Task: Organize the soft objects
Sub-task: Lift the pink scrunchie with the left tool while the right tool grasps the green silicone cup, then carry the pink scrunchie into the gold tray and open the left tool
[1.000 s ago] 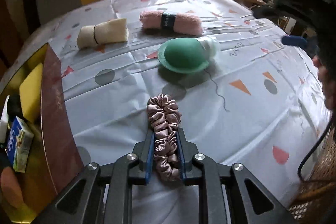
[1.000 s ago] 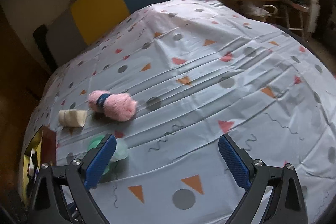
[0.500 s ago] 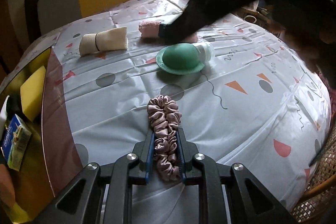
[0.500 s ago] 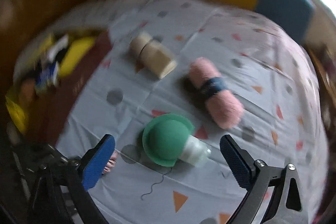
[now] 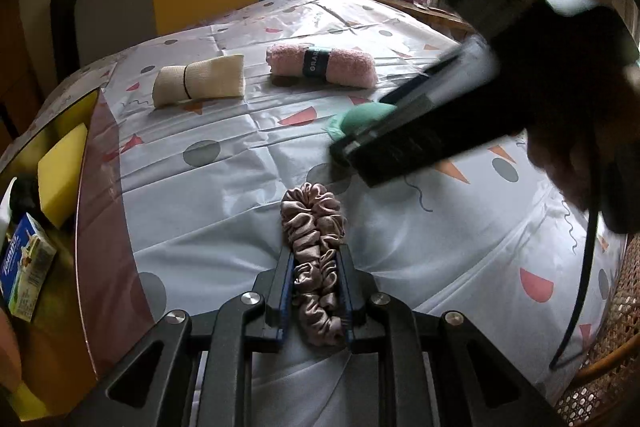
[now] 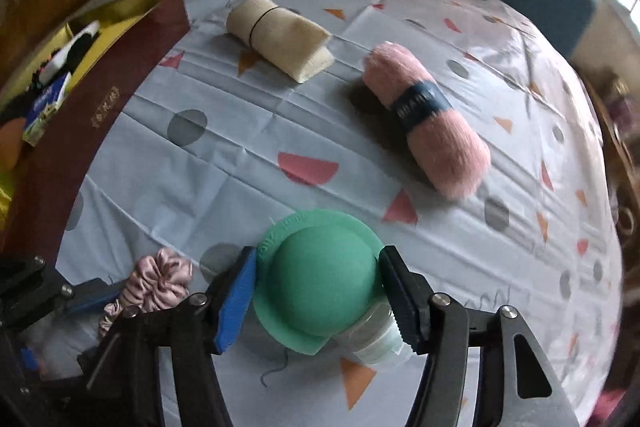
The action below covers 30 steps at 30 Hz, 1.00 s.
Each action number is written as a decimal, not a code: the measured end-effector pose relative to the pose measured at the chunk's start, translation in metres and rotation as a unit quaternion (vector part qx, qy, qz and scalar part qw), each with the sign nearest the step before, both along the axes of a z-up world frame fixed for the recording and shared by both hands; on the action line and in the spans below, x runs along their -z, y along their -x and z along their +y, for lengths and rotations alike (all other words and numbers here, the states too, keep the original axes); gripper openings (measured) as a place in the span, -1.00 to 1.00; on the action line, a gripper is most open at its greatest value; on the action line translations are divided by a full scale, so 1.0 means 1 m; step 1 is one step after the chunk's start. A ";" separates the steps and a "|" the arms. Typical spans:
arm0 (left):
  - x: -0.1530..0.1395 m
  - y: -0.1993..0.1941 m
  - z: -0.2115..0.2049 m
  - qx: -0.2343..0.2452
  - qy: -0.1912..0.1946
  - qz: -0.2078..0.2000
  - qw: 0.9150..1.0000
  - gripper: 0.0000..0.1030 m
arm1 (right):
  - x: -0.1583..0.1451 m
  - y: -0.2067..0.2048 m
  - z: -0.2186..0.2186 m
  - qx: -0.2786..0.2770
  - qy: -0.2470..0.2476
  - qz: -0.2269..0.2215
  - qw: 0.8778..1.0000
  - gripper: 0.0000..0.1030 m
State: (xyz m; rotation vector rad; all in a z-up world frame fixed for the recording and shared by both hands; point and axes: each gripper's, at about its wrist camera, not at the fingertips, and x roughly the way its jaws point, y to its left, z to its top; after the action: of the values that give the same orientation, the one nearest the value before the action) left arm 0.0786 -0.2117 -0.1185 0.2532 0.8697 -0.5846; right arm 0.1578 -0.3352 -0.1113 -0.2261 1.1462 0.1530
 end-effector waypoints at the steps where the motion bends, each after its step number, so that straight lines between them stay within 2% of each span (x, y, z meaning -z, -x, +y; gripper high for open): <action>1: 0.000 -0.001 0.000 0.000 -0.001 0.002 1.000 -0.64 | 0.002 0.004 -0.004 0.012 -0.007 -0.009 1.000 0.22; 4: -0.002 -0.002 0.000 0.000 -0.004 0.006 1.000 -0.64 | 0.007 0.014 -0.016 0.043 -0.031 -0.032 0.998 0.21; 11: -0.013 0.002 -0.002 -0.003 -0.013 0.024 1.000 -0.66 | 0.008 0.021 -0.021 0.044 -0.035 -0.044 0.997 0.20; 14: -0.031 0.013 -0.002 0.007 -0.003 0.006 1.000 -0.66 | 0.005 0.015 -0.017 0.041 -0.037 -0.046 0.997 0.21; 20: -0.075 0.027 0.015 -0.004 0.038 -0.005 0.999 -0.66 | 0.007 0.009 -0.017 0.043 -0.041 -0.046 0.997 0.22; 24: -0.103 0.025 0.049 -0.046 0.063 -0.005 0.997 -0.66 | 0.008 0.009 -0.018 0.044 -0.044 -0.043 0.997 0.24; 30: -0.124 0.019 0.105 -0.118 0.050 -0.034 0.991 -0.66 | 0.011 0.008 -0.020 0.052 -0.057 -0.041 0.996 0.27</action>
State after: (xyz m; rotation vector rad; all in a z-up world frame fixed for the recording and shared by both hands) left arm 0.0596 -0.1070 0.0051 0.0767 0.7879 -0.3962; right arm 0.1497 -0.3552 -0.1227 -0.0717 1.0610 0.1155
